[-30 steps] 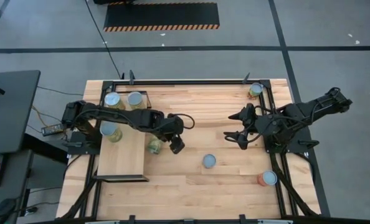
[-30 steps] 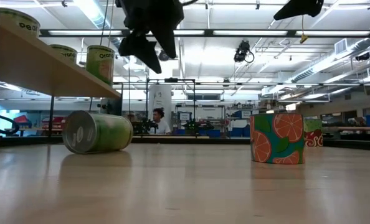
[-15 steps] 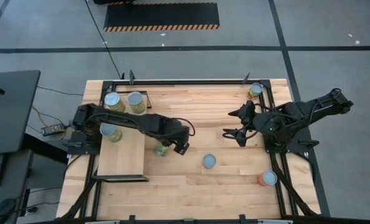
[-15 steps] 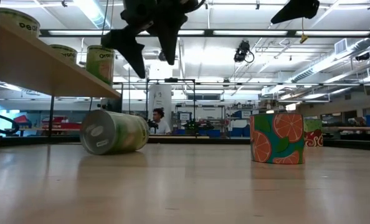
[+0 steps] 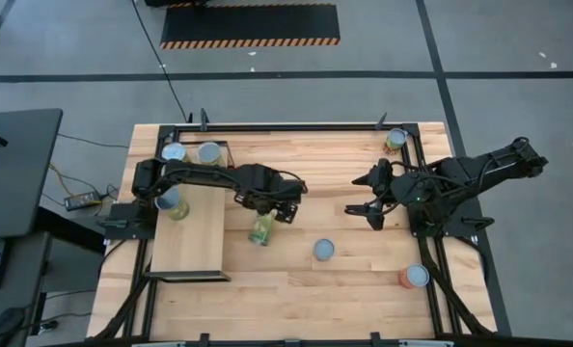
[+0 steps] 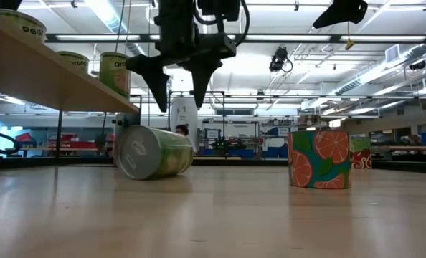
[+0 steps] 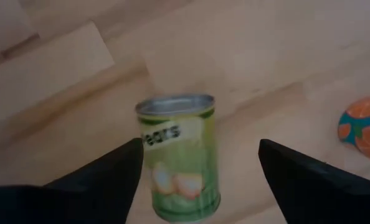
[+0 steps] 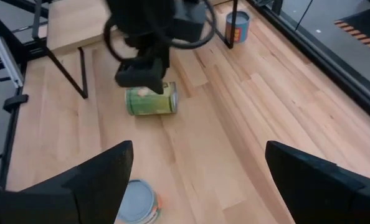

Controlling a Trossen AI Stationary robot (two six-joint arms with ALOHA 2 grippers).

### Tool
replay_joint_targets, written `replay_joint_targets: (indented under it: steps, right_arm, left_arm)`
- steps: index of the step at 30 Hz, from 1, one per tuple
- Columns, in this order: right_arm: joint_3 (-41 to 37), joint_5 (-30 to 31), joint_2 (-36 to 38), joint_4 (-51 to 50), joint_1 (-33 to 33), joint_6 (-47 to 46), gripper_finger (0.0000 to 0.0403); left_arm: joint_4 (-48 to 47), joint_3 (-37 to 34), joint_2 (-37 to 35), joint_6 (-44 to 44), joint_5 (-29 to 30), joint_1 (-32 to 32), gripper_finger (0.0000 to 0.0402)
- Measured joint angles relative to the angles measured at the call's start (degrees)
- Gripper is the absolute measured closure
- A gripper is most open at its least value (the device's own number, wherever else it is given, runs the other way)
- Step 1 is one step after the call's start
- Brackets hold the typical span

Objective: Pick and place cans onto a shelf
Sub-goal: Put the canned pears on the shelf aligned with the other canned pears

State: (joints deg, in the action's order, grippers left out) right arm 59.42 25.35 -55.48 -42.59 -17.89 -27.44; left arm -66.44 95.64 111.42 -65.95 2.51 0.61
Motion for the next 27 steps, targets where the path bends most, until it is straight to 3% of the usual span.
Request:
replay_joint_targets:
  steps: [9, 15, 21, 27]
  right_arm:
    - [0.0, -0.6, 0.0, -0.31, 0.0, -0.87, 0.003]
    - [0.0, -0.6, 0.0, -0.78, 0.0, -0.87, 0.003]
    - [0.0, -0.6, 0.0, -1.09, 0.0, -0.84, 0.003]
    - [0.0, -0.6, 0.0, -1.2, 0.0, -0.85, 0.003]
  left_arm:
    - [1.6, -1.49, -0.09, -1.36, -3.37, -0.35, 0.002]
    - [8.45, -8.54, -0.02, -2.98, -2.05, -0.58, 0.0017]
    - [16.97, -11.06, -0.04, -3.01, -1.09, -0.81, 0.0017]
    - [17.31, -13.57, -0.04, -4.2, -0.57, -0.73, 0.0016]
